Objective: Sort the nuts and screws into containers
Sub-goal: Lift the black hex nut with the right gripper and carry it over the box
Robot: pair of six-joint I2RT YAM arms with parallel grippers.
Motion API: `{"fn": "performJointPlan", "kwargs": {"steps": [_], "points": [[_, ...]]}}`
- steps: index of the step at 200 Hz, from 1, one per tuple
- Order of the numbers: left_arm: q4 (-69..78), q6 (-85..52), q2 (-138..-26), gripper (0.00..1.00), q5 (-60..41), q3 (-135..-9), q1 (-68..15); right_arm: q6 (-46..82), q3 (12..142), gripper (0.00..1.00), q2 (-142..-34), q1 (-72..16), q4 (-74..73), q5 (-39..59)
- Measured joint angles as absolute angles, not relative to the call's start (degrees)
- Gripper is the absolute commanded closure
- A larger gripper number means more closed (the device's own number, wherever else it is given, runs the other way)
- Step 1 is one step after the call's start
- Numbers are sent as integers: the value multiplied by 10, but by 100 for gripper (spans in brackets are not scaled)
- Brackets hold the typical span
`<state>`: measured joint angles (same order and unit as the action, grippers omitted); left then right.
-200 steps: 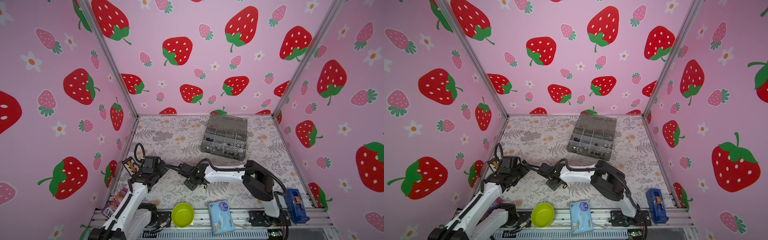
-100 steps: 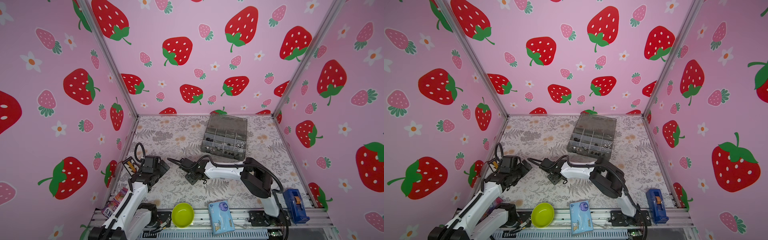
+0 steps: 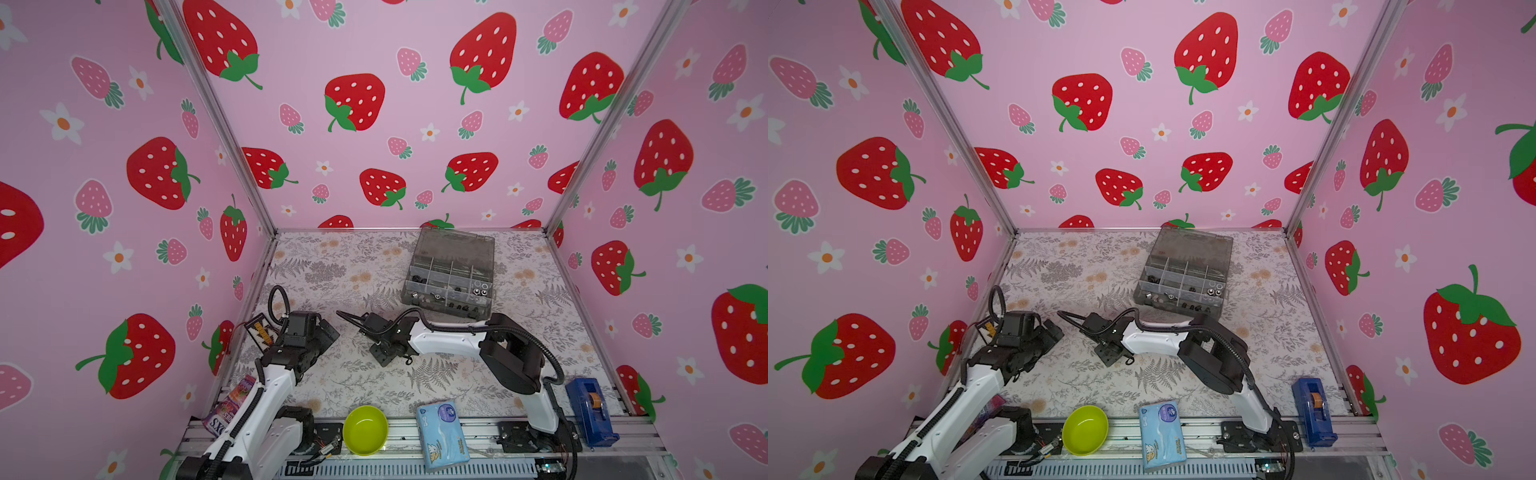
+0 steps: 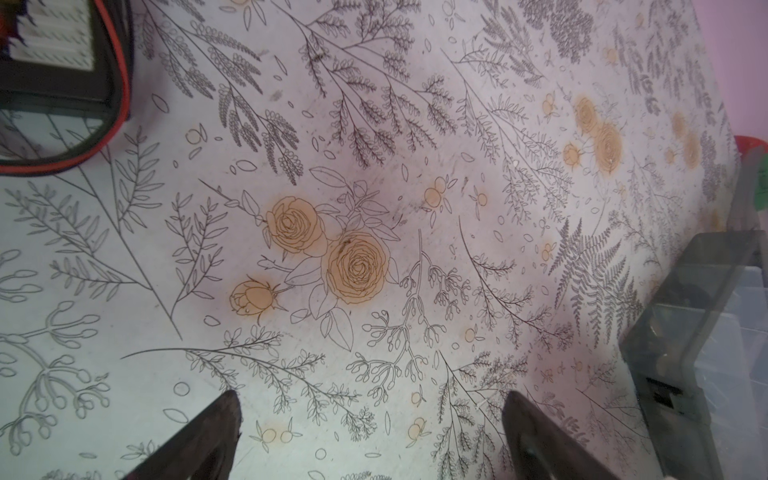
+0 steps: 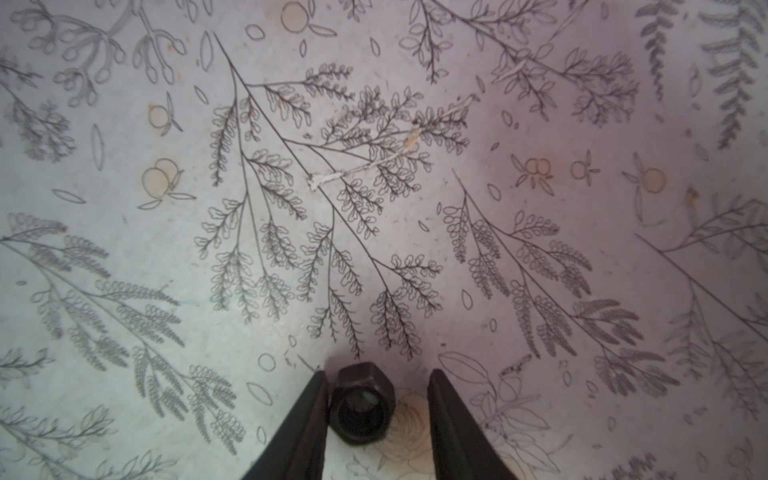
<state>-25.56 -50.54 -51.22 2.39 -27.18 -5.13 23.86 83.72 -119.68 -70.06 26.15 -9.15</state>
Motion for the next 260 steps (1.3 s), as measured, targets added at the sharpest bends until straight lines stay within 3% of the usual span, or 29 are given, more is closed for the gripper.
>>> {"fn": "performJointPlan", "kwargs": {"steps": [93,170,260], "points": [[-256,-505,-513,1,24,-272,-51,236,829,67,-1195,-698,250,-61],[-256,-505,-513,1,24,-272,-51,229,824,86,-1192,-696,243,-53],[-256,-501,-513,1,24,-272,-51,240,795,95,-1145,-677,281,-72]]}}
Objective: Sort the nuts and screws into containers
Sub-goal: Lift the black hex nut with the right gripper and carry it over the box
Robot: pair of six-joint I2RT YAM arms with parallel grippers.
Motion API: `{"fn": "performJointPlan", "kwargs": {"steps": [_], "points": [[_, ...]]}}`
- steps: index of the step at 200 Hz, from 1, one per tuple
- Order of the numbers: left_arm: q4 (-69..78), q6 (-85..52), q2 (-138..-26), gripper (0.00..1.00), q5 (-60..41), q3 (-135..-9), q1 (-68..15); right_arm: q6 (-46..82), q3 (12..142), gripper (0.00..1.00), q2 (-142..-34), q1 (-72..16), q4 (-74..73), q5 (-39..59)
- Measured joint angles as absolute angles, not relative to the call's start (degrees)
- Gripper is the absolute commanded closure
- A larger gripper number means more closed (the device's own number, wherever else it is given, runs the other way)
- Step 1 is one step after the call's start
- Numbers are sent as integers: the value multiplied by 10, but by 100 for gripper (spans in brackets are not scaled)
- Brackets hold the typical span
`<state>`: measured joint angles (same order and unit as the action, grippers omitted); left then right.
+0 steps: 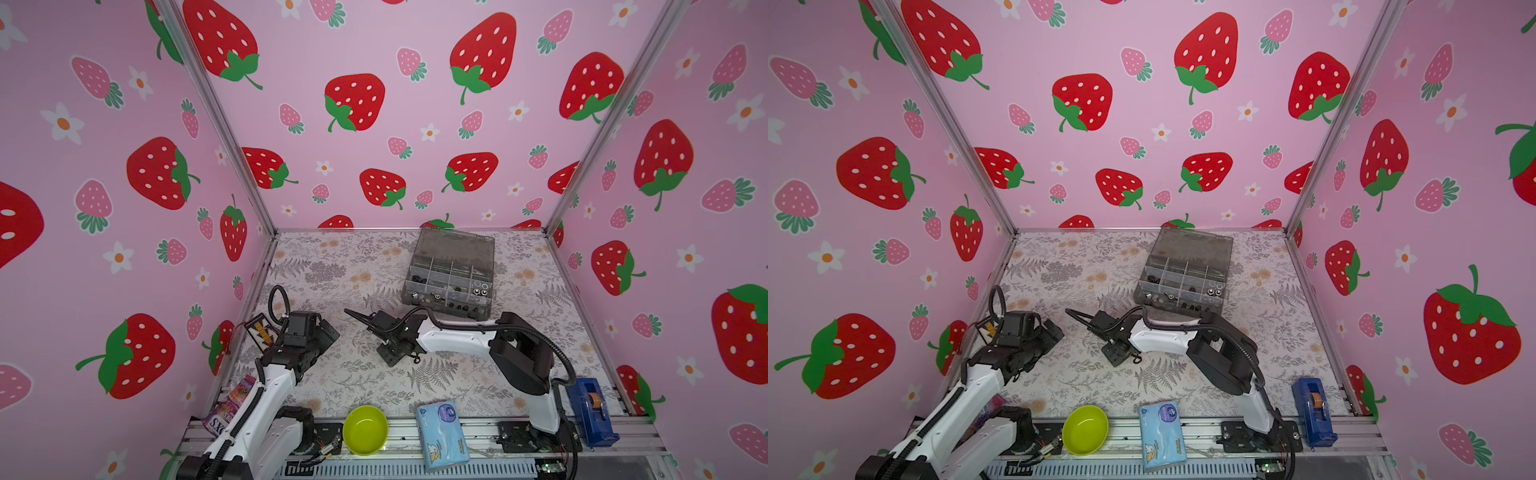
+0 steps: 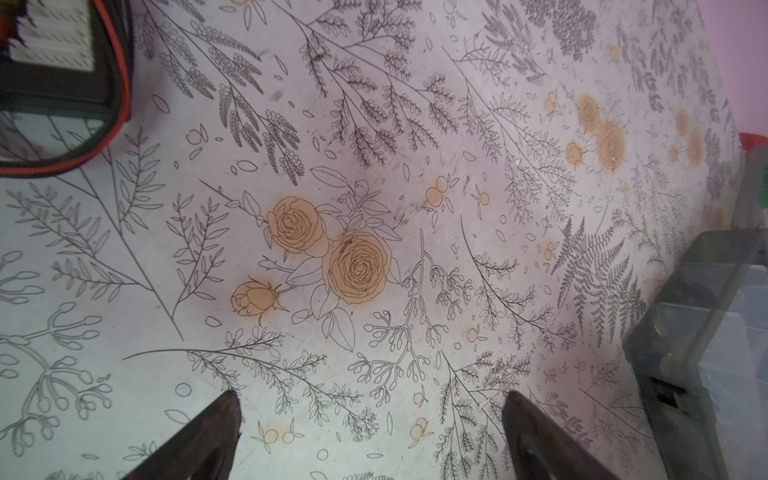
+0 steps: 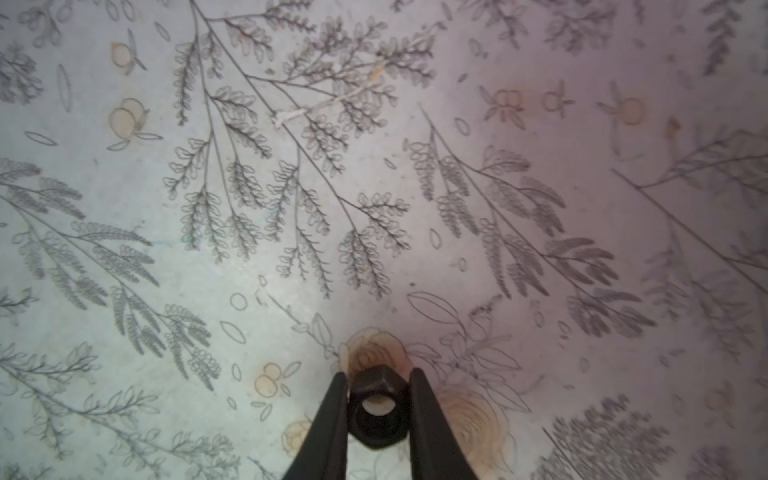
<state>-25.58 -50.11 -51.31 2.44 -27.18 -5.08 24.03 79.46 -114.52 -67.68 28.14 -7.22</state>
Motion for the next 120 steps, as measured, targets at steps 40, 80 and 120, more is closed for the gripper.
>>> {"fn": "performJointPlan", "kwargs": {"steps": [40,80,120], "points": [[-256,-497,-513,1,24,-272,-51,240,774,96,-1054,-596,282,-91],[-256,-496,-511,1,23,-273,-50,235,753,96,-983,-480,271,-107],[-256,-494,-508,1,22,-273,-50,225,754,97,-983,-381,266,-112]]}}
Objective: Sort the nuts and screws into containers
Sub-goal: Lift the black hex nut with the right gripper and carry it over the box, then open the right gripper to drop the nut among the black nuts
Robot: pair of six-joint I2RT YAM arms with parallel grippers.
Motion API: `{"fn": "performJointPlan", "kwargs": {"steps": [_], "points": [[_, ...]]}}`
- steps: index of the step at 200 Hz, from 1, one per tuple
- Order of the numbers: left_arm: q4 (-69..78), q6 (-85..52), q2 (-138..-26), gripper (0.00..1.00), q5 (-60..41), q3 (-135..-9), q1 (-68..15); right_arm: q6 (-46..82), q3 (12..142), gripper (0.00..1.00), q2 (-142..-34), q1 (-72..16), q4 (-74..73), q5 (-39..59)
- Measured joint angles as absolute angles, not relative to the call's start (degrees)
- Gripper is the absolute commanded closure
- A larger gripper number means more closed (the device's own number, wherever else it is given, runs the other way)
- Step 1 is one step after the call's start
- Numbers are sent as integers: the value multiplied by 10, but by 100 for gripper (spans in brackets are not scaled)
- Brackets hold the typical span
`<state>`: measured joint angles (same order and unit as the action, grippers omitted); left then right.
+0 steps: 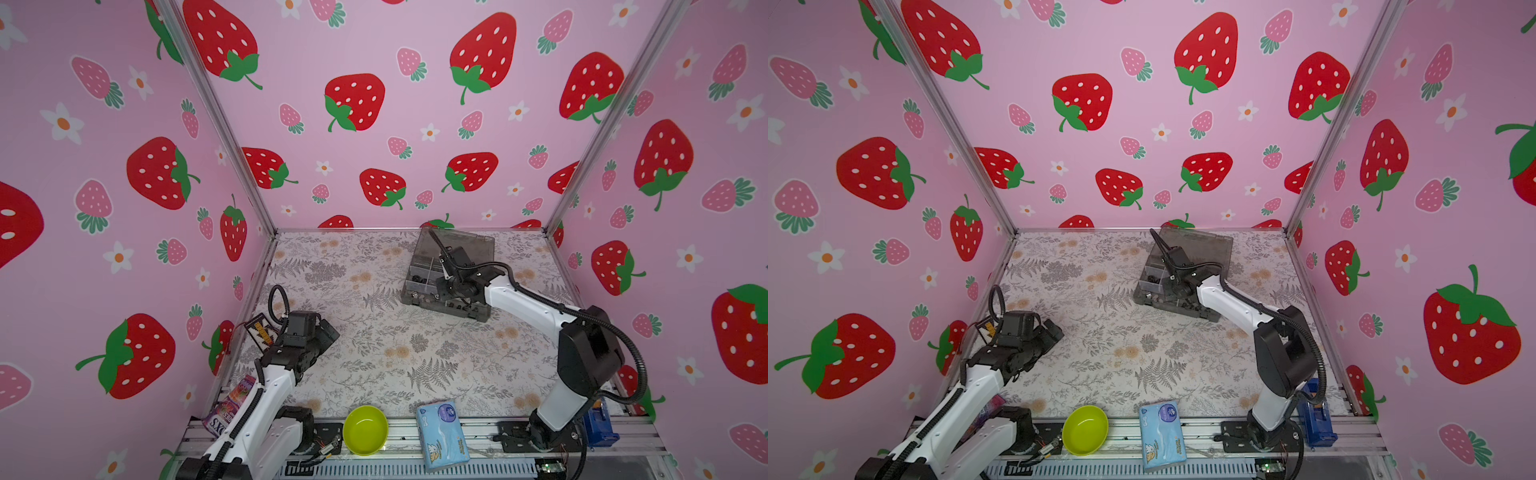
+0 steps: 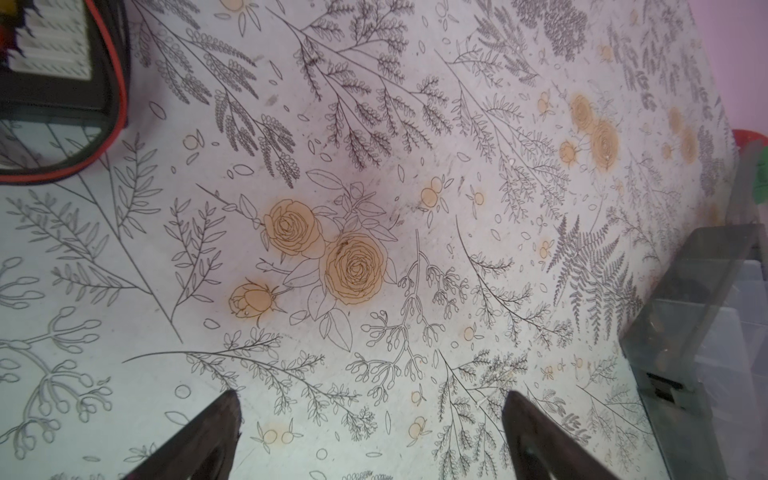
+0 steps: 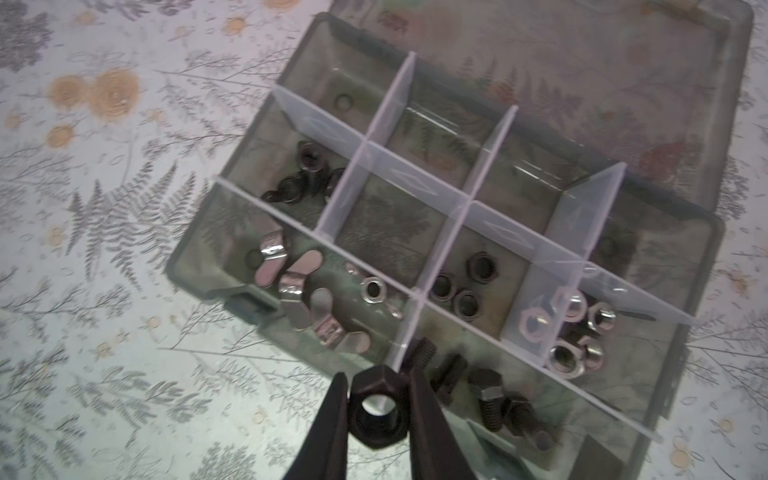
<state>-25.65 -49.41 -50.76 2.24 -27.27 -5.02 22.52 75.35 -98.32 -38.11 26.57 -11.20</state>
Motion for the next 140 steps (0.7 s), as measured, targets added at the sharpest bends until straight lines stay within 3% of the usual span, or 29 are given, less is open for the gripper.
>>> {"fn": "performJointPlan", "kwargs": {"steps": [87,122,140], "points": [[-257,-493,-505,1,14,-277,-50,216,758,98,-1060,-280,247,-89],[-257,-493,-505,1,13,-277,-50,211,773,90,-1087,-274,239,-81],[-257,-493,-505,1,13,-277,-50,209,782,80,-1098,-274,234,-79]]}}
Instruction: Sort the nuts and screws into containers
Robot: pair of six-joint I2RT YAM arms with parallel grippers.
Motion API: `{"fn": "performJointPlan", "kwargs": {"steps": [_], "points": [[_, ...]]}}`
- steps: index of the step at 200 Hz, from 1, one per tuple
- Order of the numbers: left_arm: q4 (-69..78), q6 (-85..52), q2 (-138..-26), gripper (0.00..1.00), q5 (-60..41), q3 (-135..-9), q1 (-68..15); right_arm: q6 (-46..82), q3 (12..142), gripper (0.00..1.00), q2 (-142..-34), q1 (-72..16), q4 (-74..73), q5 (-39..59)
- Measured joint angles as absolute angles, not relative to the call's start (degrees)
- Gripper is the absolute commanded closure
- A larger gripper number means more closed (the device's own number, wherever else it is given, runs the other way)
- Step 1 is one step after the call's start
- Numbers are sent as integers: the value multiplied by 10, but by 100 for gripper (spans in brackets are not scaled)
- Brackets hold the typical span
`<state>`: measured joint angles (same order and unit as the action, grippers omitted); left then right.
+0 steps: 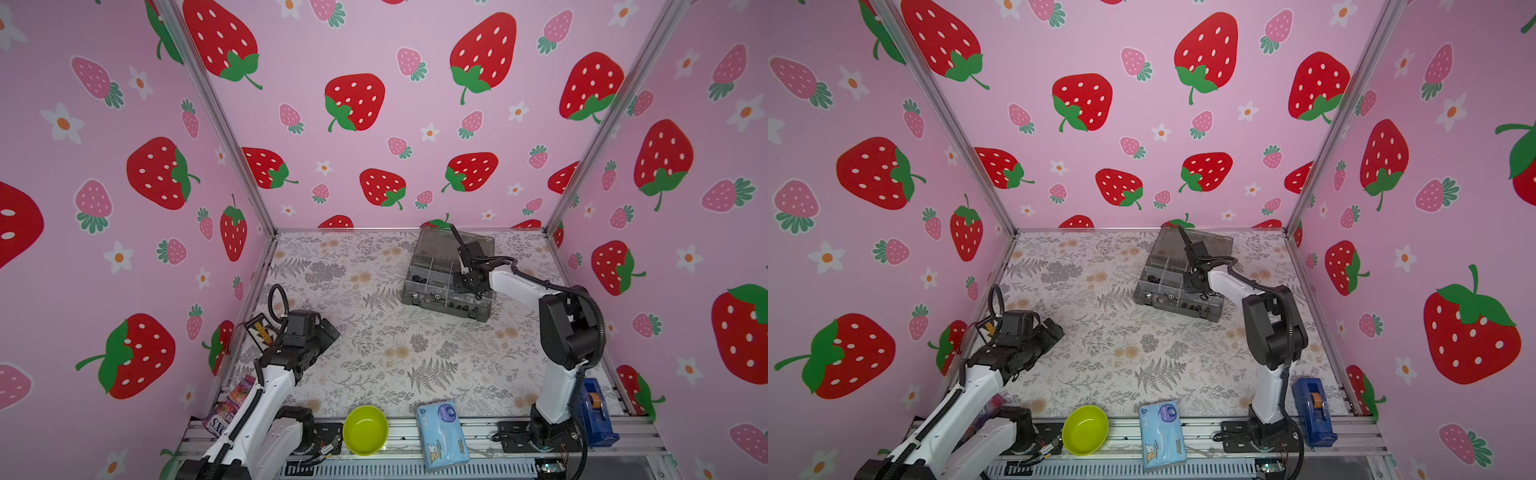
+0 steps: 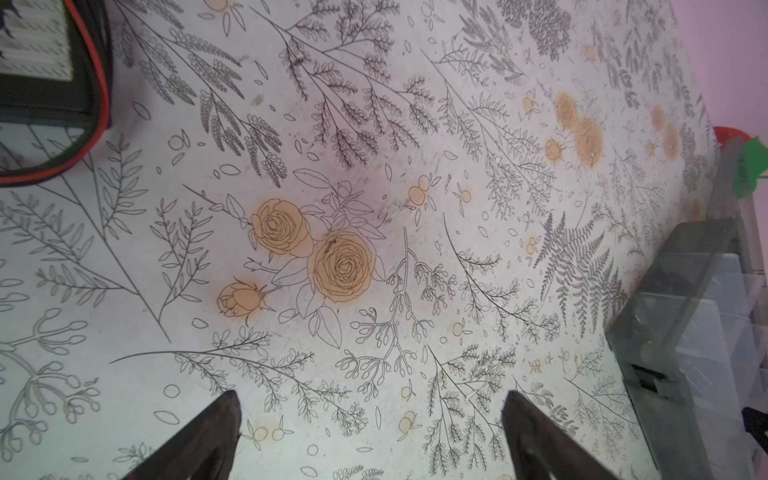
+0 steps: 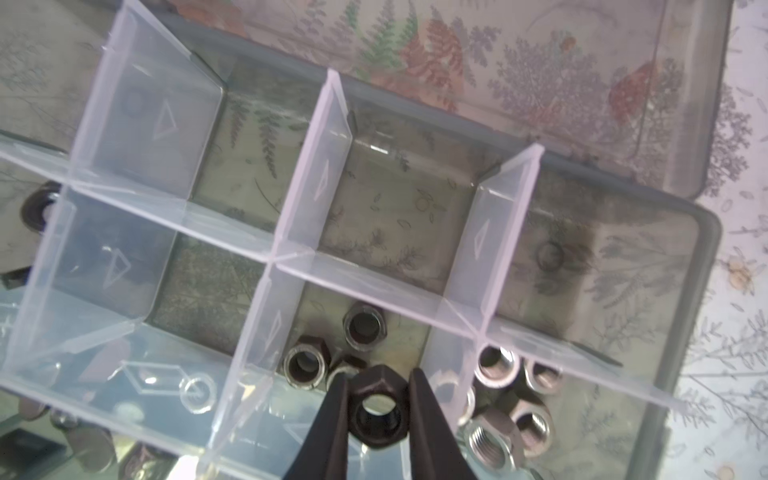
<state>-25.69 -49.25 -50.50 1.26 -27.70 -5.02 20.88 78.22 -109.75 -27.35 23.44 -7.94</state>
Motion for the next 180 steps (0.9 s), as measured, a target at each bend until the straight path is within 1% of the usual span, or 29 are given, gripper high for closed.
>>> {"fn": "performJointPlan", "kwargs": {"steps": [21,40,104,136,138,143,180], "points": [[-257,-493,-505,1,13,-277,-50,208,792,70,-1110,-273,231,-75],[-257,-493,-505,1,13,-279,-50,208,795,64,-1118,-273,230,-70],[-258,-492,-505,1,13,-281,-50,205,795,54,-1113,-273,230,-65],[-260,-488,-503,1,16,-281,-50,207,773,49,-1067,-273,225,-70],[-261,-488,-502,1,16,-281,-50,207,771,46,-1062,-273,225,-70],[-263,-485,-500,1,19,-282,-50,208,762,43,-1049,-273,220,-72],[-288,-463,-477,1,43,-299,-50,218,670,22,-936,-272,183,-99]]}}
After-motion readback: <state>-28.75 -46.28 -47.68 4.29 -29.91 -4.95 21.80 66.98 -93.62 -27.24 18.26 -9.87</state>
